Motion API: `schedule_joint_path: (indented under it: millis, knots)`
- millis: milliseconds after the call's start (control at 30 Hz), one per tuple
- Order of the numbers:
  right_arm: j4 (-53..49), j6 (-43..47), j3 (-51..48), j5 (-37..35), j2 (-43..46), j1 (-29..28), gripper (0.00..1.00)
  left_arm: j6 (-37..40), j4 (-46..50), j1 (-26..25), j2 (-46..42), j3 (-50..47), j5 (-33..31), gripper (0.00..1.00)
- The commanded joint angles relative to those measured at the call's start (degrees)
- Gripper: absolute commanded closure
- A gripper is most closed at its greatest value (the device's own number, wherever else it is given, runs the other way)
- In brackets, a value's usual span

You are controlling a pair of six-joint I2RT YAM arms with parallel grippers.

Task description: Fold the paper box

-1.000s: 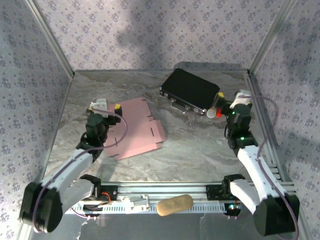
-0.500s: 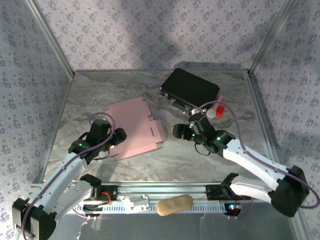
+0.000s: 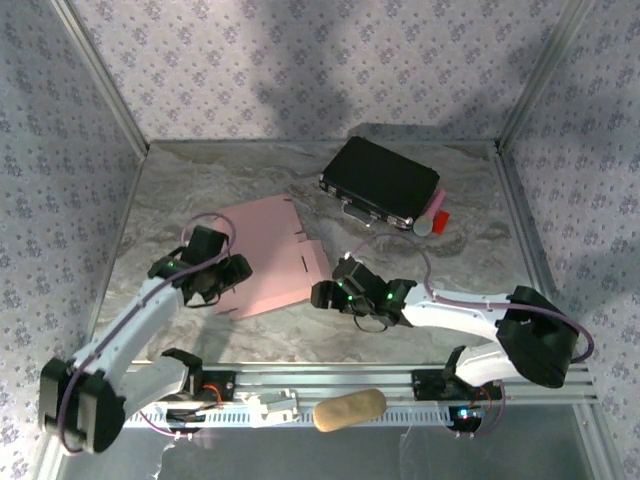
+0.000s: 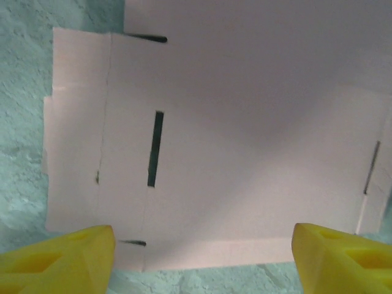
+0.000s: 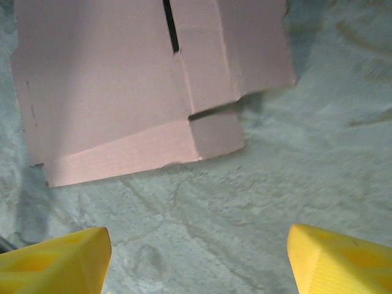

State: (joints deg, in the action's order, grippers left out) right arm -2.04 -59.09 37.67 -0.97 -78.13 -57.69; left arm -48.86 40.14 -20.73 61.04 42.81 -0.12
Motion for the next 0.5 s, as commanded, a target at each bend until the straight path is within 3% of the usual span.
schedule_joint_path:
  millis: [0,267,467]
  knots:
    - [12.8,-8.5,-2.2,1.9,-3.2,-0.9,0.23,5.3,-3.0,4.8,4.9,5.6,2.3,0.29]
    - [38.9,-21.6,-2.0,4.7,-19.8,-2.4,0.28,14.9,-9.5,21.8,16.2,9.5,12.9,0.31]
    - [47.1,-26.2,1.3,2.0,-29.8,-4.1,0.34,17.6,-13.9,26.7,26.7,9.5,18.3,0.39]
